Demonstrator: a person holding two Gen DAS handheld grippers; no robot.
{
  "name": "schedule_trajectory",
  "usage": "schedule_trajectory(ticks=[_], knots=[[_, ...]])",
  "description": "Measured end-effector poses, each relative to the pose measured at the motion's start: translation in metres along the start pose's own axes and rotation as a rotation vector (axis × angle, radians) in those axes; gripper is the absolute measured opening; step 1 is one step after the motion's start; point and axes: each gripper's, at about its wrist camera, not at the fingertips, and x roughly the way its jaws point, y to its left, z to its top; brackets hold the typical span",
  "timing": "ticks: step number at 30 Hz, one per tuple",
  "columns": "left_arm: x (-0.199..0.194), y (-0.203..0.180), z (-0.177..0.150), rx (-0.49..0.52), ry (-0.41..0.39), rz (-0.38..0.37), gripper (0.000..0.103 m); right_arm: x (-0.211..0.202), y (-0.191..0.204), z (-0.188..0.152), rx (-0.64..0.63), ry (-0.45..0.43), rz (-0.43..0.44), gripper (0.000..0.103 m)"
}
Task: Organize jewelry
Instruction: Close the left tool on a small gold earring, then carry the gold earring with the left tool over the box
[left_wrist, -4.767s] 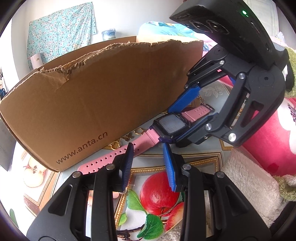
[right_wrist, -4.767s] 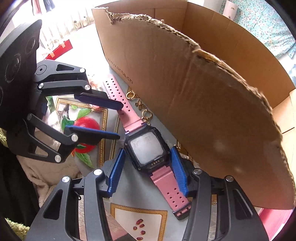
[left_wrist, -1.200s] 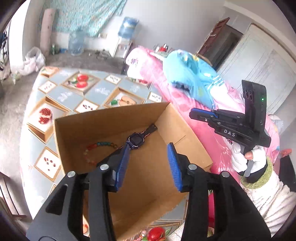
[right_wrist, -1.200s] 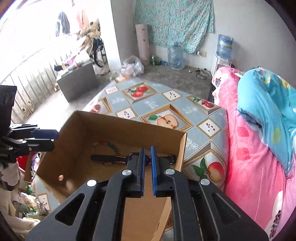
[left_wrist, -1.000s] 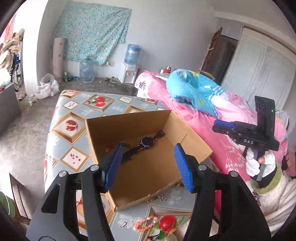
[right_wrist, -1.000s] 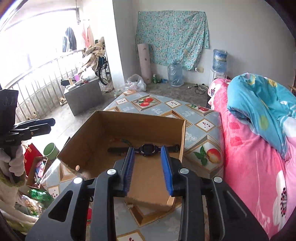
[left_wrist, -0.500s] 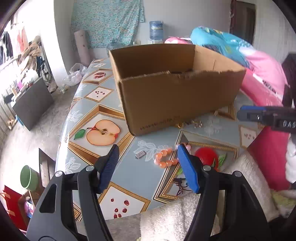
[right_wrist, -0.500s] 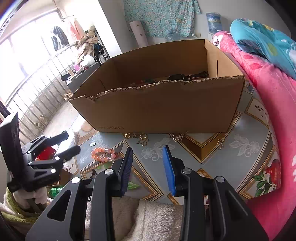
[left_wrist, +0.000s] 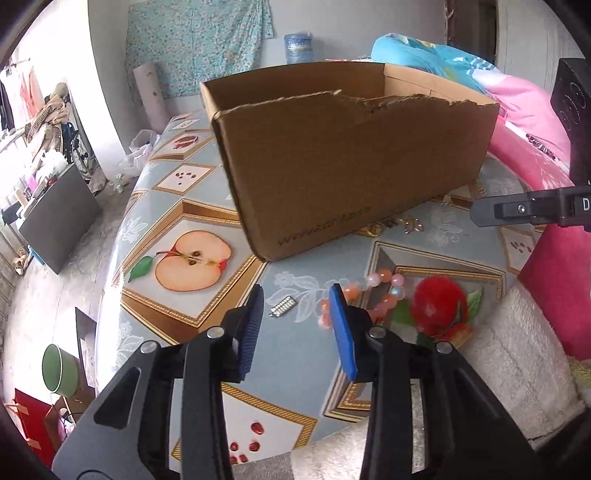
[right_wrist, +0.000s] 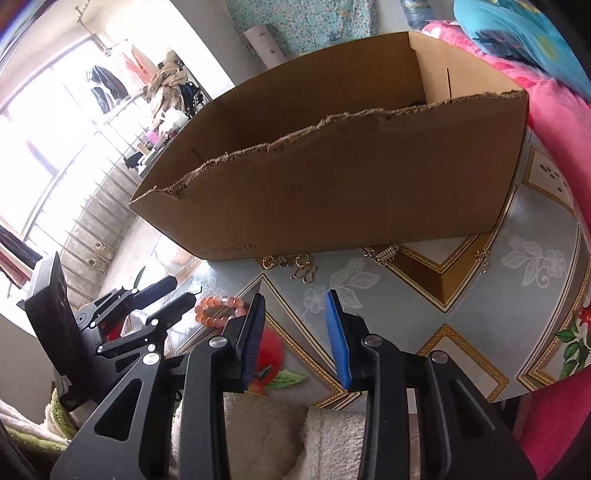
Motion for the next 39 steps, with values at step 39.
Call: schedule_trajectory(ticks=[39], knots=[[-0.005, -0.028, 0.046, -0.037, -0.018, -0.188, 0.004, -0.026, -0.039, -0.009, -0.022, -0.031, -0.080, 0.033]])
